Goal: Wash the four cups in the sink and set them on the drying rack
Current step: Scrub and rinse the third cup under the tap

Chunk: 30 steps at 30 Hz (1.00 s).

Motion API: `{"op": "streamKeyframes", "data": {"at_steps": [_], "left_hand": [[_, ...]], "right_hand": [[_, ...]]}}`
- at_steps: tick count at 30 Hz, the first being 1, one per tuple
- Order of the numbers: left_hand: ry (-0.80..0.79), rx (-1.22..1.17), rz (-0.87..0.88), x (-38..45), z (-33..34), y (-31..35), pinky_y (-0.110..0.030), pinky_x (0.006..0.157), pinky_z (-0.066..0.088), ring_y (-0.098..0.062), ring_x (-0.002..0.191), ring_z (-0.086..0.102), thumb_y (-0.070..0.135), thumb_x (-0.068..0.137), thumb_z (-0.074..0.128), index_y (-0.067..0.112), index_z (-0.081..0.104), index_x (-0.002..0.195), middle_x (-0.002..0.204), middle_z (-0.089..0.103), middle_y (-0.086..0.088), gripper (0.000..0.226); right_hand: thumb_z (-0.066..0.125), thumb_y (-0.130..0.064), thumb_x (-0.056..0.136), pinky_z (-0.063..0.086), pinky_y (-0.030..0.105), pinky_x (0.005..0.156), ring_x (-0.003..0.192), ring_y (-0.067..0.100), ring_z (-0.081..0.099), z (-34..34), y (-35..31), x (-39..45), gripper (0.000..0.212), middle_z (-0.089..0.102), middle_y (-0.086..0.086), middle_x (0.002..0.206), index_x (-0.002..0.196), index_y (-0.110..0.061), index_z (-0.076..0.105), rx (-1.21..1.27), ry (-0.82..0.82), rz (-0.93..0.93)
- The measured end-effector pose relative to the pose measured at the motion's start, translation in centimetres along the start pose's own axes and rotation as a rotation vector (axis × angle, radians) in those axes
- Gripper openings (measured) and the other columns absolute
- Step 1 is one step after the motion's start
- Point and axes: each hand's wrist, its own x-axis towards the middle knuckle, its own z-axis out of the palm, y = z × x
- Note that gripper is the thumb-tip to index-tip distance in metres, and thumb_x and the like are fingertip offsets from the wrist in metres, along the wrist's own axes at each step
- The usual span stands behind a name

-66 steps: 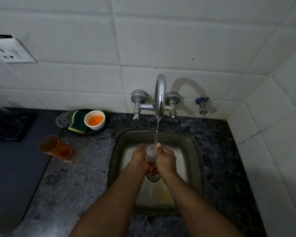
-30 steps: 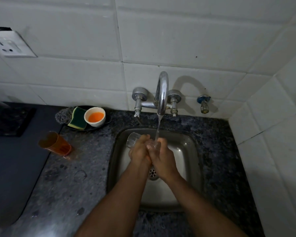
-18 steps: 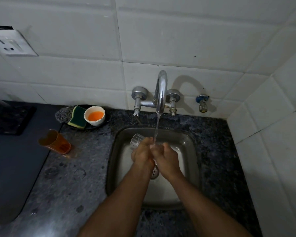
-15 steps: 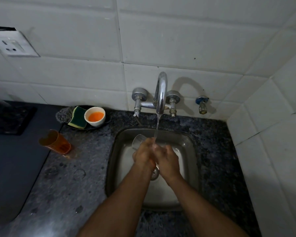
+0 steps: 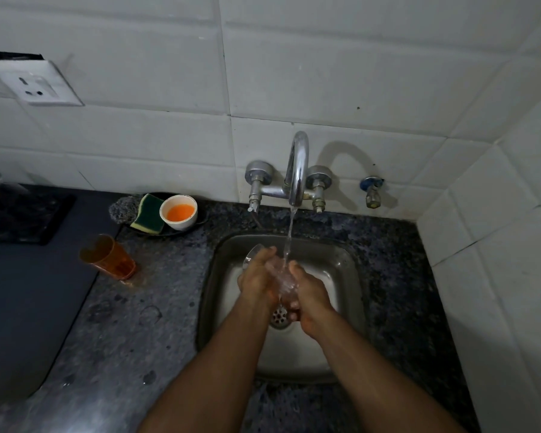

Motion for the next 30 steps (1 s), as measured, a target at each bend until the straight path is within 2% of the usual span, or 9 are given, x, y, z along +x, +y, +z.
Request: {"op": "streamKeyframes", "data": {"at_steps": [3, 5, 7, 12, 15, 19, 25, 27, 30], "left_hand": [[0.014, 0.030, 0.032, -1.4, 0.3, -0.2, -0.034, 0.060, 0.058, -0.024, 0.063, 0.069, 0.018, 0.062, 0.093, 0.008, 0.069, 0.090, 0.083, 0.067, -0.010, 0.039], [0.131, 0.054, 0.029, -1.3, 0.7, -0.8, -0.037, 0.061, 0.062, -0.027, 0.067, 0.074, 0.012, 0.072, 0.088, 0.004, 0.072, 0.090, 0.083, 0.073, -0.013, 0.025], [0.172, 0.031, 0.014, -1.2, 0.9, -1.1, -0.043, 0.068, 0.065, -0.032, 0.080, 0.078, 0.012, 0.072, 0.089, 0.000, 0.073, 0.098, 0.092, 0.077, -0.015, 0.033], [0.051, 0.004, -0.013, -0.7, 0.7, -0.5, -0.045, 0.079, 0.059, -0.031, 0.083, 0.067, 0.024, 0.044, 0.092, 0.010, 0.073, 0.103, 0.094, 0.066, -0.015, 0.064], [0.076, 0.040, 0.029, -1.9, 1.1, -0.3, -0.038, 0.068, 0.059, -0.029, 0.070, 0.067, 0.020, 0.053, 0.090, 0.007, 0.071, 0.091, 0.082, 0.066, -0.014, 0.044], [0.184, 0.054, 0.053, -1.3, 1.4, -0.8, -0.034, 0.064, 0.060, -0.027, 0.063, 0.068, 0.006, 0.072, 0.085, 0.002, 0.071, 0.087, 0.078, 0.070, -0.017, 0.022], [0.046, 0.075, -0.039, 0.0, -0.2, -0.6, -0.043, 0.068, 0.059, -0.031, 0.071, 0.068, 0.027, 0.043, 0.099, 0.011, 0.067, 0.109, 0.084, 0.065, -0.013, 0.075], [0.061, 0.113, 0.007, -1.2, 0.3, -0.4, -0.038, 0.065, 0.059, -0.028, 0.067, 0.070, 0.019, 0.053, 0.095, 0.004, 0.069, 0.097, 0.083, 0.069, -0.015, 0.053], [0.164, 0.135, 0.071, -1.6, 1.2, -0.9, -0.036, 0.069, 0.061, -0.027, 0.066, 0.072, 0.009, 0.069, 0.090, 0.006, 0.074, 0.081, 0.080, 0.075, -0.016, 0.021]], "right_hand": [[0.060, -0.062, 0.096, 0.060, 0.041, 0.057, 0.061, 0.024, 0.071, -0.4, 0.1, -0.1, 0.048, 0.075, 0.004, 0.078, 0.100, -0.016, 0.072, -0.251, 0.032, -0.153], [0.067, -0.063, 0.092, 0.064, 0.037, 0.069, 0.080, 0.017, 0.075, -0.7, 0.8, 0.1, 0.042, 0.077, -0.001, 0.088, 0.096, -0.022, 0.069, -0.402, 0.108, -0.368], [0.067, -0.055, 0.096, 0.055, 0.027, 0.060, 0.077, 0.014, 0.073, -0.7, 1.4, 0.2, 0.035, 0.076, -0.001, 0.087, 0.094, -0.020, 0.067, -0.428, 0.136, -0.449], [0.059, -0.054, 0.102, 0.043, 0.028, 0.044, 0.047, 0.020, 0.057, -1.1, 0.2, 0.3, 0.049, 0.072, 0.014, 0.073, 0.101, -0.008, 0.076, -0.081, 0.040, -0.034], [0.058, -0.067, 0.095, 0.060, 0.037, 0.060, 0.063, 0.019, 0.072, -1.2, 0.1, 0.1, 0.054, 0.078, 0.003, 0.076, 0.092, -0.016, 0.075, -0.416, 0.093, -0.265], [0.054, -0.074, 0.092, 0.049, 0.026, 0.058, 0.066, 0.009, 0.067, -1.1, 0.8, 0.1, 0.056, 0.070, -0.003, 0.073, 0.083, -0.020, 0.065, -0.791, 0.178, -0.528], [0.064, -0.069, 0.092, 0.062, 0.036, 0.058, 0.062, 0.027, 0.071, -0.8, -1.2, -0.6, 0.064, 0.080, 0.013, 0.084, 0.097, -0.008, 0.078, -0.257, -0.050, 0.010], [0.059, -0.076, 0.090, 0.065, 0.039, 0.068, 0.068, 0.022, 0.076, -0.7, -0.8, -0.6, 0.067, 0.080, 0.006, 0.079, 0.087, -0.012, 0.078, -0.458, 0.020, -0.132], [0.048, -0.075, 0.096, 0.049, 0.023, 0.057, 0.064, 0.008, 0.067, -0.4, 0.1, -0.9, 0.065, 0.071, -0.002, 0.070, 0.076, -0.017, 0.067, -0.782, 0.206, -0.424]]}}
